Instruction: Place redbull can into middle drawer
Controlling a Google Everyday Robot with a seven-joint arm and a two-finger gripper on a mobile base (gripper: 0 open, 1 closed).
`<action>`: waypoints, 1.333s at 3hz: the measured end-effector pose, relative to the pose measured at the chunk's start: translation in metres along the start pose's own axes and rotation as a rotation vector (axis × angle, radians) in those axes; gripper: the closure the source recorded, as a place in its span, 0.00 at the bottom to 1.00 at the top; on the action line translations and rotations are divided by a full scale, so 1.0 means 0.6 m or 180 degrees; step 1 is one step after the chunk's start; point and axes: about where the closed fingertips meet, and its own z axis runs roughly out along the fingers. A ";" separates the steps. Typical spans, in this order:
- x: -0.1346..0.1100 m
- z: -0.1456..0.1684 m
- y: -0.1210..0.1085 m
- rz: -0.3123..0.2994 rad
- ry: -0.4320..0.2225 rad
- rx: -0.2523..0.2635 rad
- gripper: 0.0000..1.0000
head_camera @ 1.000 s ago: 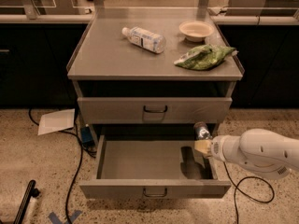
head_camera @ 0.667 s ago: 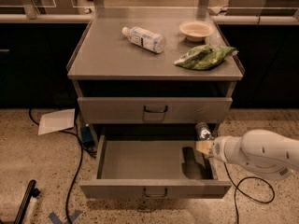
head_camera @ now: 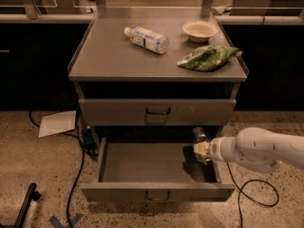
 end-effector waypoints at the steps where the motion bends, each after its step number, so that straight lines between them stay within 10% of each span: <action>1: 0.014 0.087 -0.029 0.0105 0.0229 -0.0103 1.00; 3: 0.054 0.190 -0.069 0.0378 0.0654 -0.0268 1.00; 4: 0.057 0.194 -0.069 0.0381 0.0670 -0.0282 0.81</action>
Offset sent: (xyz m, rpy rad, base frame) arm 0.0507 -0.0032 -0.1389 0.1113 0.2741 0.0118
